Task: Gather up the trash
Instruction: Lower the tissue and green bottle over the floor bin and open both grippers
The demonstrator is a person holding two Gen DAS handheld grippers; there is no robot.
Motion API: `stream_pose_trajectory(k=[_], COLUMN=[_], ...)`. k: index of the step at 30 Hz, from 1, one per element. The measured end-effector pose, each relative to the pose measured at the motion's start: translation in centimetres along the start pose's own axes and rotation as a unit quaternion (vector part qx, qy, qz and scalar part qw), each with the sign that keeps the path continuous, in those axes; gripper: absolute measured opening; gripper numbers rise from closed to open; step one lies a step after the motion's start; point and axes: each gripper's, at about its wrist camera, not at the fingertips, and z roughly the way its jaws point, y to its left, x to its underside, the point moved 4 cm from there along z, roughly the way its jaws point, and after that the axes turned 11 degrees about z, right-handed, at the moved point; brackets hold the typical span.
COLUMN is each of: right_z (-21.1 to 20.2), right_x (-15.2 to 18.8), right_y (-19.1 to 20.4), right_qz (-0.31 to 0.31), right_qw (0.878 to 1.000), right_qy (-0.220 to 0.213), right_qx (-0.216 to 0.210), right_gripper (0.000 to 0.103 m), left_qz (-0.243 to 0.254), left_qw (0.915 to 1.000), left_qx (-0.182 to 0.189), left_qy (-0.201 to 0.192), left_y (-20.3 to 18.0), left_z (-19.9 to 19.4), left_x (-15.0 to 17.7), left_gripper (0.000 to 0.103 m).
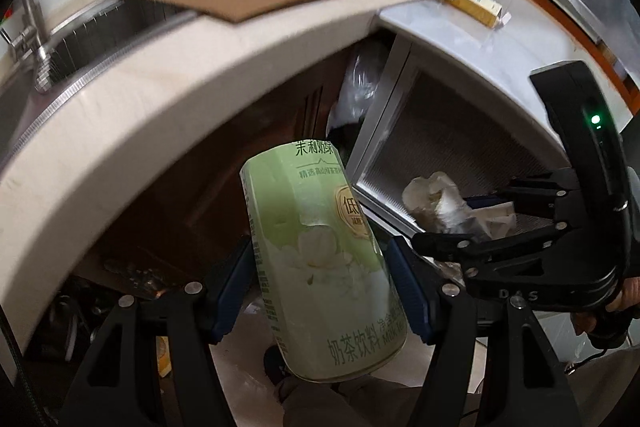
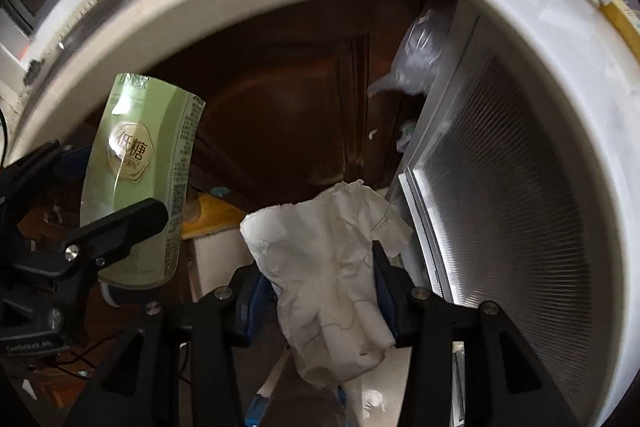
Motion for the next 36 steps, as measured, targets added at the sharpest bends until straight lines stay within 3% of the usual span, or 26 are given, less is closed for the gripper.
stream_pose_trajectory(k=[10,27,36], right_z=[8.2,17.6,20.6], right_x=[1.6,2.2,2.8], right_y=[-2.5,-7.7,-9.6], right_qz=[0.07,0.163,0.163], right_qw=[0.997,0.986,0.987], right_qy=[0.042,0.015,0.01], right_qx=[-0.006,-0.01,-0.005], right_gripper=[0.046,0.048,0.048], left_qz=[0.003,0.085,0.131], left_qw=[0.9992,0.9916,0.9856], left_qx=[0.022,0.052,0.047], left_qy=[0.032,0.083,0.096], left_y=[0.5,-1.5,-1.6], left_z=[6.6,20.4,25.5], left_x=[1.9,2.1,1.9], left_gripper=[0.065,0.066,0.069])
